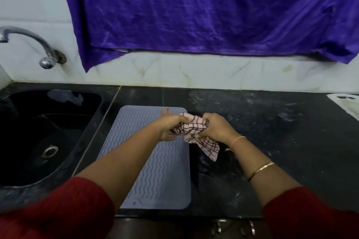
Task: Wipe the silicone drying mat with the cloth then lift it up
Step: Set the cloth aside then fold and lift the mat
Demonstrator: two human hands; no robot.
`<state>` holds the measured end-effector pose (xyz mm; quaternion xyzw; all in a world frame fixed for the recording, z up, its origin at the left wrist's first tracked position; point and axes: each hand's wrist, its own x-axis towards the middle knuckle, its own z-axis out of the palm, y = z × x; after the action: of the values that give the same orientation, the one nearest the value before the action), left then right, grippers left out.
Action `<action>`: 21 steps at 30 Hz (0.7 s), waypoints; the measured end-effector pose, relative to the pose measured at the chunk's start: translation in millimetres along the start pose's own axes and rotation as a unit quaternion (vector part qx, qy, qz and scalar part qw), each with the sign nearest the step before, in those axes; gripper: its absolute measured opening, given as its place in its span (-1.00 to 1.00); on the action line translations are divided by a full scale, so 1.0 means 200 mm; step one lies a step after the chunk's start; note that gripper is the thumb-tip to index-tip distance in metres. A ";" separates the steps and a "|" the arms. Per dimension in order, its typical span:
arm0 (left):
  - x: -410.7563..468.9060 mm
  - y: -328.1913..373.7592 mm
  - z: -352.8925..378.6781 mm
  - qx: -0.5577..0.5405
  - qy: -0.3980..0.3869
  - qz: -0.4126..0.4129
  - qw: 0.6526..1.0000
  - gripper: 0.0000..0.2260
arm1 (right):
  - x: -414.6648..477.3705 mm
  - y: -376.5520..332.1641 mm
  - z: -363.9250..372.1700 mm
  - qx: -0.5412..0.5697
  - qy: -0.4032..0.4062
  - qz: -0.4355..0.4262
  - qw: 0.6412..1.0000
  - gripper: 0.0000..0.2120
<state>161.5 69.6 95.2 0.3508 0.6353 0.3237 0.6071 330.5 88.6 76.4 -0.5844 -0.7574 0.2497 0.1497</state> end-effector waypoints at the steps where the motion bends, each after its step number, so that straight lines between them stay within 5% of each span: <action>1: 0.03 0.01 0.05 -0.010 0.002 0.007 1.000 -0.22 | 0.02 0.05 -0.03 -0.026 0.008 0.007 1.000 -0.68; 6: 0.15 0.01 0.20 -0.029 -0.011 0.101 0.994 -0.37 | 0.04 0.21 -0.12 -0.126 0.220 -0.100 0.962 -0.76; 9: 0.18 -0.08 0.25 0.044 -0.044 0.144 0.988 -0.44 | -0.03 0.35 -0.04 -0.210 0.256 -0.151 0.931 -0.68; 11: 0.22 -0.20 0.29 0.265 -0.054 0.154 0.950 -0.52 | -0.09 0.47 0.07 -0.243 0.090 -0.105 0.960 -0.60; 13: 0.28 -0.32 0.31 0.513 -0.025 0.139 0.847 -0.44 | -0.13 0.55 0.13 -0.182 -0.132 -0.003 0.974 -0.50; 14: 0.30 -0.36 0.32 0.572 -0.009 0.118 0.812 -0.40 | -0.14 0.57 0.13 -0.152 -0.178 0.032 0.972 -0.48; 16: 0.32 -0.40 0.34 0.598 0.005 0.102 0.795 -0.37 | -0.13 0.55 0.11 -0.131 -0.137 0.039 0.981 -0.50; 18: 0.30 -0.39 0.35 0.603 0.022 0.117 0.789 -0.35 | -0.11 0.50 0.11 -0.136 -0.008 -0.008 0.991 -0.53; 21: 0.26 -0.40 0.35 0.613 0.069 0.196 0.763 -0.35 | -0.10 0.45 0.18 -0.112 0.093 -0.083 0.986 -0.52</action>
<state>225.8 68.9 -4.5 0.7415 0.6560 0.0007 0.1408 389.9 80.2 -3.2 -0.5529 -0.8095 0.0948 0.1733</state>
